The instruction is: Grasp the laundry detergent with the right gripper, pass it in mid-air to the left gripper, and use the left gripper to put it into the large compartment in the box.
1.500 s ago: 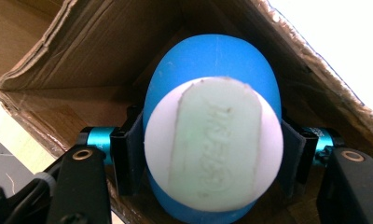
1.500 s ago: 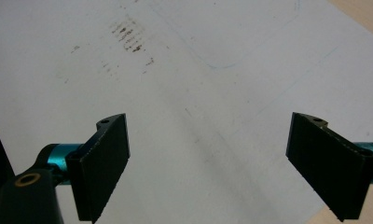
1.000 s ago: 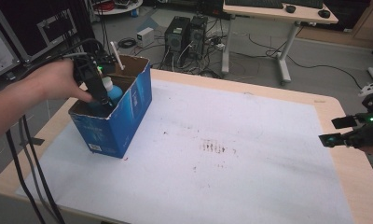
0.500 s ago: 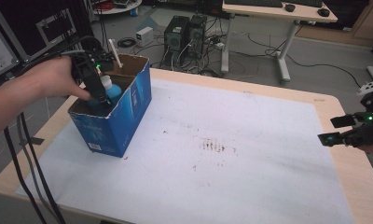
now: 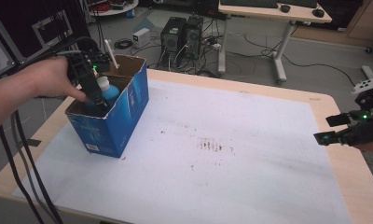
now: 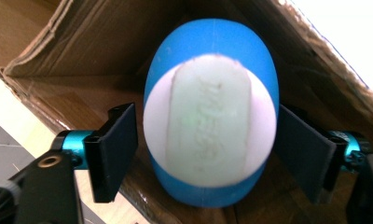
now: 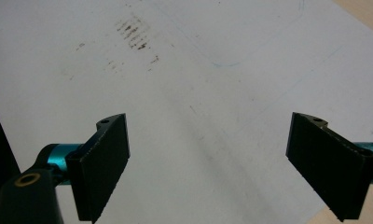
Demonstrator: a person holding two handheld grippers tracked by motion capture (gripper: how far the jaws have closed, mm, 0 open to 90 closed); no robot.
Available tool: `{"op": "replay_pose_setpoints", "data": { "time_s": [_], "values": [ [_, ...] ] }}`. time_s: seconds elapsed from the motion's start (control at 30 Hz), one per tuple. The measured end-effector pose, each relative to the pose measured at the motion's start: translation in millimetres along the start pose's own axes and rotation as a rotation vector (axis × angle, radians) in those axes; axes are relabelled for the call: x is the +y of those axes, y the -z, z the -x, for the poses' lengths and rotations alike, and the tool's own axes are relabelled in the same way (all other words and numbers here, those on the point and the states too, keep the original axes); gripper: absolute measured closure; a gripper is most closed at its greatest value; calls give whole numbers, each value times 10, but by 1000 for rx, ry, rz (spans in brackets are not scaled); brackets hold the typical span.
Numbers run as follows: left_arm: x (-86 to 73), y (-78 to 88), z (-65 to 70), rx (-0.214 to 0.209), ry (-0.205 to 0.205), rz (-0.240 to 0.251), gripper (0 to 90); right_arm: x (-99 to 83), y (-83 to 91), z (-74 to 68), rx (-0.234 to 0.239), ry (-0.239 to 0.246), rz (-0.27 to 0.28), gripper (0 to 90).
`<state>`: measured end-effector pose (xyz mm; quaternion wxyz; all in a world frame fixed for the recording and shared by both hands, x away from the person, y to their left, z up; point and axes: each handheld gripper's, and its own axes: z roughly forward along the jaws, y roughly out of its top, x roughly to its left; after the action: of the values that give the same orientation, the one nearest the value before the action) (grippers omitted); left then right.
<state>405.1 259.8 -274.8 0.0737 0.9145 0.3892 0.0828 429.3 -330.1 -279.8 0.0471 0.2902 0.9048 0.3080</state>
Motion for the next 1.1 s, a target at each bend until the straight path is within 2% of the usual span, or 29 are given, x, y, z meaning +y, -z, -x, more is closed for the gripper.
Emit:
{"op": "replay_pose_setpoints", "data": {
  "time_s": [0.2, 0.33, 0.4, 0.43, 0.5, 0.6, 0.7, 0.8, 0.93, 1.1],
  "values": [
    [48, 247, 43, -1, -31, 15, 202, 30, -6, -61, 4, 12, 1, 128],
    [111, 448, 89, 18, -56, 35, 202, 52, -14, -97, 9, 18, 7, 128],
    [155, 559, 120, 25, -68, 62, 202, 63, -14, -118, 14, 16, 8, 128],
    [155, 559, 120, 25, -68, 62, 202, 63, -14, -118, 14, 16, 8, 128],
    [266, 712, 222, 30, -111, 107, 202, 87, -13, -145, 16, 20, 10, 128],
    [397, 772, 347, 19, -151, 140, 202, 102, -18, -166, 11, 20, 11, 128],
    [553, 752, 513, 13, -209, 147, 202, 120, -28, -198, 8, 26, 9, 128],
    [700, 687, 688, 15, -251, 172, 202, 135, -29, -232, 4, 32, 13, 128],
    [872, 581, 895, -2, -298, 209, 202, 153, -34, -264, 11, 33, 17, 128],
    [1038, 403, 1077, -36, -352, 192, 202, 168, -51, -282, 14, 39, 17, 128]
  ]
}}
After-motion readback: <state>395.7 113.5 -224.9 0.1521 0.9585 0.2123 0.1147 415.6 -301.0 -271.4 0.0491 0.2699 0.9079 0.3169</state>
